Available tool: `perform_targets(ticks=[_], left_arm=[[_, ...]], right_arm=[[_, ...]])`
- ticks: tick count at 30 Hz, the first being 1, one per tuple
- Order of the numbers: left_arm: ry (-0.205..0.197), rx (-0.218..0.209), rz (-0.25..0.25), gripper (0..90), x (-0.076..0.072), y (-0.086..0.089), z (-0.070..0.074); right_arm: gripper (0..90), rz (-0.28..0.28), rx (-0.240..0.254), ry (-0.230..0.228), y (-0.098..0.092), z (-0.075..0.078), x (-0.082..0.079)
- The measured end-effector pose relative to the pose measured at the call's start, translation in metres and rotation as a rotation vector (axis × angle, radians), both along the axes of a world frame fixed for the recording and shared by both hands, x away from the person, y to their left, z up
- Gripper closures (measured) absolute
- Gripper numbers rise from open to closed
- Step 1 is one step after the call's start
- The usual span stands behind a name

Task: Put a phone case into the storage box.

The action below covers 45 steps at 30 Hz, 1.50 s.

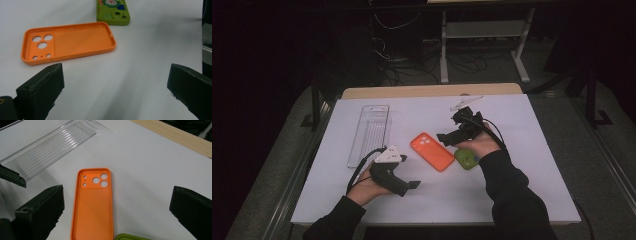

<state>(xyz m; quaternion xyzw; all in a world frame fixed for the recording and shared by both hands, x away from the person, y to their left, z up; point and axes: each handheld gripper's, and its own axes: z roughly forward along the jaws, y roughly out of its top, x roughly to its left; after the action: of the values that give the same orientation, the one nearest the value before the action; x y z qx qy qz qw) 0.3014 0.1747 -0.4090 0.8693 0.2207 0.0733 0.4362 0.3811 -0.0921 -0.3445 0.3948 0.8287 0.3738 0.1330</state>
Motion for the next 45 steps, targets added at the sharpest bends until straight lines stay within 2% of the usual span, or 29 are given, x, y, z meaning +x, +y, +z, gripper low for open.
perform_targets(ticks=[7, 8, 10, 11, 12, 13, 14, 20, 23, 24, 26, 31, 34, 36, 37, 39, 45], left_arm=[[0.002, 0.001, 0.001, 0.1, 0.000, 0.000, 0.000], [0.003, 0.001, 0.002, 0.2, 0.000, 0.000, 0.000], [0.002, 0.001, 0.002, 0.1, 0.000, 0.000, 0.000], [0.002, 0.002, 0.002, 0.2, 0.000, 0.000, 0.000], [0.002, -0.001, 0.001, 0.2, 0.000, 0.000, 0.000], [0.004, -0.001, 0.002, 0.1, 0.000, 0.000, 0.000], [0.002, -0.001, 0.001, 0.1, 0.000, 0.000, 0.000], [0.006, -0.001, 0.002, 0.2, 0.000, 0.000, -0.001], [0.016, -0.001, 0.010, 0.2, -0.001, -0.001, -0.001], [0.016, -0.001, 0.011, 0.2, -0.001, -0.001, -0.001], [0.016, -0.002, 0.012, 0.1, -0.001, -0.001, -0.001], [0.016, -0.007, 0.011, 0.2, -0.001, -0.001, -0.001], [0.016, -0.006, 0.012, 0.2, -0.001, -0.001, -0.001], [0.017, -0.012, 0.014, 0.2, -0.001, -0.001, -0.001], [0.016, -0.018, 0.016, 0.2, -0.001, -0.001, -0.001], [0.018, -0.019, 0.017, 0.2, -0.001, -0.001, -0.001], [0.018, -0.019, 0.017, 0.2, -0.001, -0.001, -0.001]], right_arm=[[0.0, -0.006, -0.030, 0.006, 0.003, 0.000, 0.004], [0.0, -0.013, -0.031, 0.019, 0.003, 0.000, 0.004], [0.0, -0.007, -0.037, 0.018, 0.004, 0.000, 0.005], [0.0, -0.022, -0.024, 0.038, 0.007, -0.001, 0.004], [0.0, -0.022, -0.024, 0.038, 0.007, -0.001, 0.004], [0.0, -0.016, -0.044, 0.035, 0.008, -0.002, 0.006], [0.0, -0.026, -0.042, 0.054, 0.010, -0.001, 0.005], [0.0, -0.019, -0.069, 0.065, 0.016, -0.004, 0.007], [0.0, 0.006, -0.102, 0.064, 0.020, -0.009, 0.009], [0.0, 0.008, -0.103, 0.084, 0.024, -0.011, 0.009], [0.0, 0.019, -0.126, 0.087, 0.025, -0.014, 0.010], [0.0, 0.004, -0.143, 0.096, 0.031, -0.019, 0.010], [0.0, 0.019, -0.147, 0.120, 0.035, -0.024, 0.010], [0.0, 0.023, -0.151, 0.117, 0.036, -0.027, 0.010], [0.0, 0.028, -0.153, 0.140, 0.038, -0.031, 0.010], [0.0, 0.031, -0.171, 0.150, 0.039, -0.036, 0.010], [0.0, 0.036, -0.188, 0.165, 0.043, -0.046, 0.010]])
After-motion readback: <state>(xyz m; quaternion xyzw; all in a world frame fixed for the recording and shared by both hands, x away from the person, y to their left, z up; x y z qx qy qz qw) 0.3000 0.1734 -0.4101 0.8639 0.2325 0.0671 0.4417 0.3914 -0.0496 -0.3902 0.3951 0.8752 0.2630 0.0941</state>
